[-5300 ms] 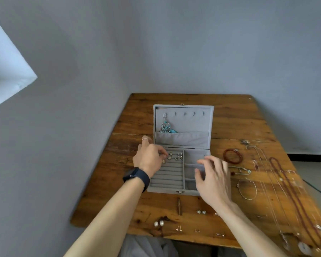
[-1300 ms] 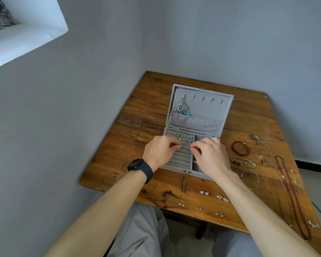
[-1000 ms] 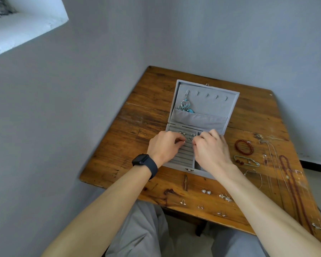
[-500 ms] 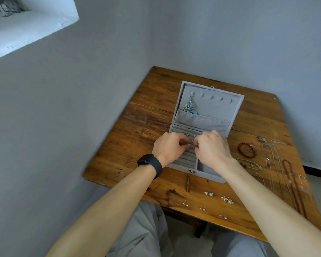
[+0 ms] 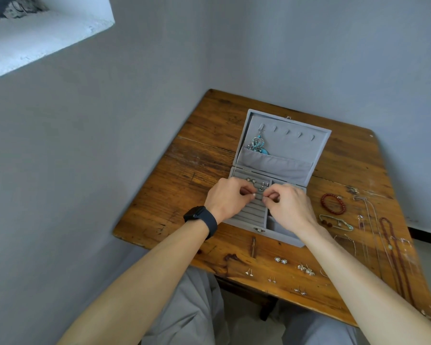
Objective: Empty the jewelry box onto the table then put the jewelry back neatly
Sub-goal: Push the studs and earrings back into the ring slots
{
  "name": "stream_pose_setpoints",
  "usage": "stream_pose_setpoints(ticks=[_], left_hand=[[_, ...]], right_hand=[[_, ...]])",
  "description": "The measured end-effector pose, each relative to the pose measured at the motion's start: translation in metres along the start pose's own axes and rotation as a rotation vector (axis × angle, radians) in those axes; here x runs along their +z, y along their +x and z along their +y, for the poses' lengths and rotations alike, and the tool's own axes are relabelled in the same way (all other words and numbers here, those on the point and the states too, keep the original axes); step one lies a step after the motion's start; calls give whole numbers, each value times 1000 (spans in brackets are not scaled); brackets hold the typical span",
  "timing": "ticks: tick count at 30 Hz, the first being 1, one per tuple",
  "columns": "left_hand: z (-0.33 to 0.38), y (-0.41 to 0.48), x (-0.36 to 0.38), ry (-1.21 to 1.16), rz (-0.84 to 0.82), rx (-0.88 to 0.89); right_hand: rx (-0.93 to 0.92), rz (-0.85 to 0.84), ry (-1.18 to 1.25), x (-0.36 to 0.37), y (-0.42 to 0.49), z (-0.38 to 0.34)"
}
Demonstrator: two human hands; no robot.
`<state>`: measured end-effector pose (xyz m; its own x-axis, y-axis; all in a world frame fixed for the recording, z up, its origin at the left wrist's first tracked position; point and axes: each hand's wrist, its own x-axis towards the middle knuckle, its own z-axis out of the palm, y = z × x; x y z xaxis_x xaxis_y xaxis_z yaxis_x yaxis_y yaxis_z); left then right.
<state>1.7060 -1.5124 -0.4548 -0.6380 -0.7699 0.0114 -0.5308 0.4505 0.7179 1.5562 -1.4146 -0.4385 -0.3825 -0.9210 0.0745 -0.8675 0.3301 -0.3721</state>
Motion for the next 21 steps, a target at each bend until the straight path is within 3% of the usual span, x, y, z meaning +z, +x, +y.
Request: stream_pose_setpoints(ticks=[4,14,17,21], left_hand=[[-1,0,0,2,6,4],[-4,2,0,-20,12,-10],[-5,1,1,-20,10,-7],[-6,1,1,-30,7,0]], right_hand=[[-129,45,-195,-2,0,-6],[-152,-99,-483,-10,6,-29],[-123,-121,-435,-6,10,-29],[-6,-66,-134,-1,10,-16]])
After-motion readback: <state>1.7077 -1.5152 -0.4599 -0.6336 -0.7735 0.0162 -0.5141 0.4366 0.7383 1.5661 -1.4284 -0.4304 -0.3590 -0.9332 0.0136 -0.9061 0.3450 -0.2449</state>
